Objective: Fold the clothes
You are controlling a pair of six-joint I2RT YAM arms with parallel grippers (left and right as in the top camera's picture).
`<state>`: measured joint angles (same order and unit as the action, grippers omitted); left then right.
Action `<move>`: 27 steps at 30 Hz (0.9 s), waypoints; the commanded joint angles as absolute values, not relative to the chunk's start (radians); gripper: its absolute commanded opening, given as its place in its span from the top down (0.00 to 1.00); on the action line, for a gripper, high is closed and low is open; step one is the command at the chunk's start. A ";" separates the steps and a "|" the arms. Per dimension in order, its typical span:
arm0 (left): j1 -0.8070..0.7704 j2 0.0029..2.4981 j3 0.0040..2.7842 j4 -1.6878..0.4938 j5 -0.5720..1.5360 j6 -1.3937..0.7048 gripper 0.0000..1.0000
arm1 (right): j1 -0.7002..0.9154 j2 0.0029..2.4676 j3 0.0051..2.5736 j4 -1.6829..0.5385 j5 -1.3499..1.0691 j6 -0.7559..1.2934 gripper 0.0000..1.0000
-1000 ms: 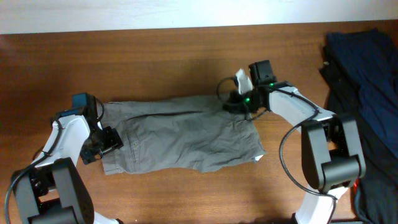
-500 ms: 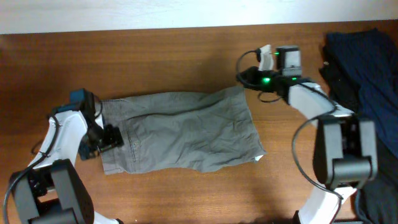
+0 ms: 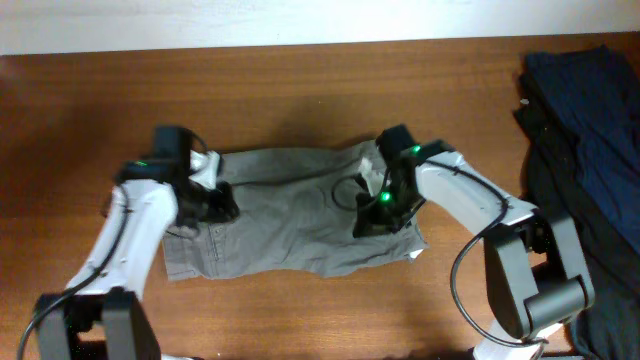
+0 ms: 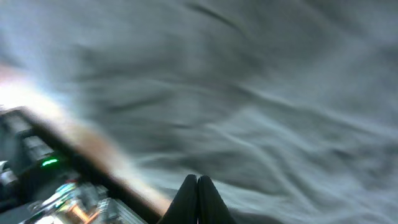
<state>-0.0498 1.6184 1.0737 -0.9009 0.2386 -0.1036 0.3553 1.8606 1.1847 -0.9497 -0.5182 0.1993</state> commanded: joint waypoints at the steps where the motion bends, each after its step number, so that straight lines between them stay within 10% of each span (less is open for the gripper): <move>1: -0.075 1.650 0.950 -0.844 0.094 -0.221 0.56 | 0.332 1.885 1.137 -0.950 -0.168 0.358 0.96; 15: 0.123 1.681 0.841 -0.818 -0.030 -0.305 0.45 | -0.049 1.908 1.019 -0.950 -0.096 0.398 0.96; 27: 0.187 1.679 1.112 -1.122 0.300 -0.226 0.30 | -0.095 1.657 1.124 -1.056 -0.338 0.183 0.96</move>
